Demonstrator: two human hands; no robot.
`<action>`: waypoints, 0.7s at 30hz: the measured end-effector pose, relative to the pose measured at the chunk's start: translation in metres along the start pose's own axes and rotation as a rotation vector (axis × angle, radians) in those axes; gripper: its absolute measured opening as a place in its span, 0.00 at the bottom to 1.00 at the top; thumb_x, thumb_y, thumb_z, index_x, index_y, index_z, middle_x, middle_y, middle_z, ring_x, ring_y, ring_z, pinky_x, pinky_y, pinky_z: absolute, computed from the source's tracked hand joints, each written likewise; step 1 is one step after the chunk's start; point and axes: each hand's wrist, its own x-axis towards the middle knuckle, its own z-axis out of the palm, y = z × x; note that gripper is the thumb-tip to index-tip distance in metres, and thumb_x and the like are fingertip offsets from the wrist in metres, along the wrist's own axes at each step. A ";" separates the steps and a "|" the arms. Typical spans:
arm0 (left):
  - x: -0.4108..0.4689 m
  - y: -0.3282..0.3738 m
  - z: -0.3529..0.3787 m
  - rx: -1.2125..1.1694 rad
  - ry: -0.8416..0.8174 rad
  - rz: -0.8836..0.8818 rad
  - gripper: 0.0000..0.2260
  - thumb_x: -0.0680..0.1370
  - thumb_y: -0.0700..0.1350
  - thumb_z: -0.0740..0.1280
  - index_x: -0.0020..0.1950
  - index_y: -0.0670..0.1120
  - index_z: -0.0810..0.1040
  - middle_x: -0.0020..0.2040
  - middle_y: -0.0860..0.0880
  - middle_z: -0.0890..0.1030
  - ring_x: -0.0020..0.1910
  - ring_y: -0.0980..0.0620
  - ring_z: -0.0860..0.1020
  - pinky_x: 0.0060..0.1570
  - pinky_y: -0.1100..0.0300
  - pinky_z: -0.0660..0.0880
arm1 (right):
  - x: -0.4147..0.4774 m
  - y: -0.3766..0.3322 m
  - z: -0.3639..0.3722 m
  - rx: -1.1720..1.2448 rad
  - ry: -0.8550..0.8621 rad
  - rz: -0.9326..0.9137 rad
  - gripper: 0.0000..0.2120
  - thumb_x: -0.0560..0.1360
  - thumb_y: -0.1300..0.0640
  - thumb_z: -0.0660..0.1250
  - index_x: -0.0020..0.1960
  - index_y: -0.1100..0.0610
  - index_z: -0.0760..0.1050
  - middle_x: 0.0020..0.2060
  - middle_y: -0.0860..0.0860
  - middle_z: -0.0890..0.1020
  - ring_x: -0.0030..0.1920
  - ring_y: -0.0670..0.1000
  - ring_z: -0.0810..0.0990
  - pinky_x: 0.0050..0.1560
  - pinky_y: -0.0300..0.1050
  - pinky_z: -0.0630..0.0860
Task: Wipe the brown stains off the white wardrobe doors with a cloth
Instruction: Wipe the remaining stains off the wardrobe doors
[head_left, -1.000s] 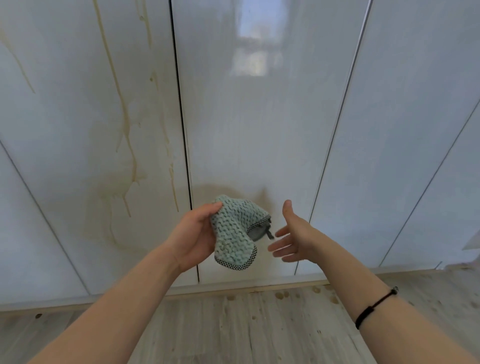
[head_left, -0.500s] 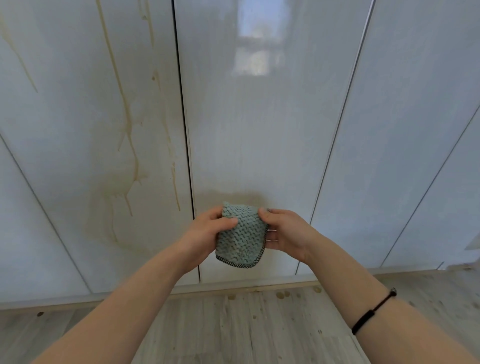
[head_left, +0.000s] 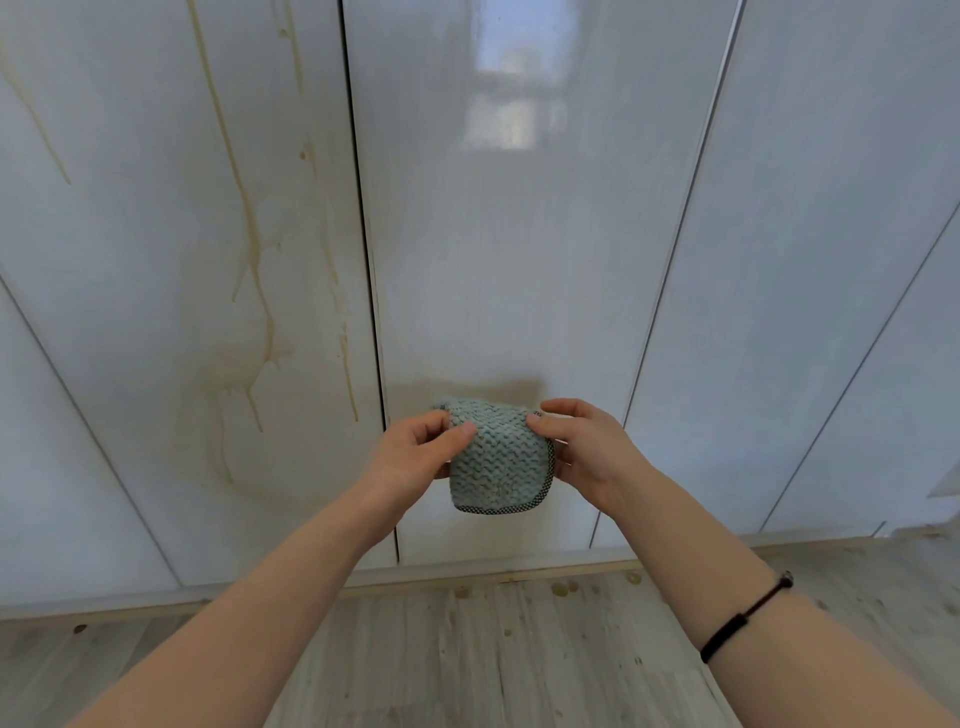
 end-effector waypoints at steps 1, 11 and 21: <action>0.002 -0.001 -0.001 0.023 0.047 -0.020 0.12 0.81 0.46 0.68 0.51 0.36 0.81 0.50 0.41 0.85 0.53 0.42 0.83 0.56 0.47 0.81 | -0.001 -0.001 0.000 0.019 -0.007 -0.011 0.16 0.73 0.66 0.74 0.59 0.59 0.76 0.50 0.57 0.85 0.44 0.53 0.84 0.42 0.46 0.81; 0.007 -0.001 -0.007 0.303 0.177 0.062 0.31 0.72 0.39 0.78 0.69 0.58 0.70 0.48 0.50 0.82 0.43 0.51 0.82 0.44 0.60 0.80 | -0.008 -0.005 0.005 -0.368 -0.033 -0.380 0.13 0.77 0.69 0.67 0.49 0.53 0.85 0.45 0.59 0.82 0.45 0.57 0.80 0.49 0.58 0.80; 0.011 -0.005 -0.008 0.449 0.298 0.170 0.09 0.76 0.44 0.74 0.50 0.59 0.83 0.42 0.57 0.84 0.44 0.61 0.81 0.51 0.58 0.81 | -0.009 -0.007 0.003 -0.451 -0.018 -0.393 0.23 0.74 0.73 0.63 0.50 0.47 0.84 0.48 0.52 0.82 0.46 0.51 0.81 0.42 0.40 0.80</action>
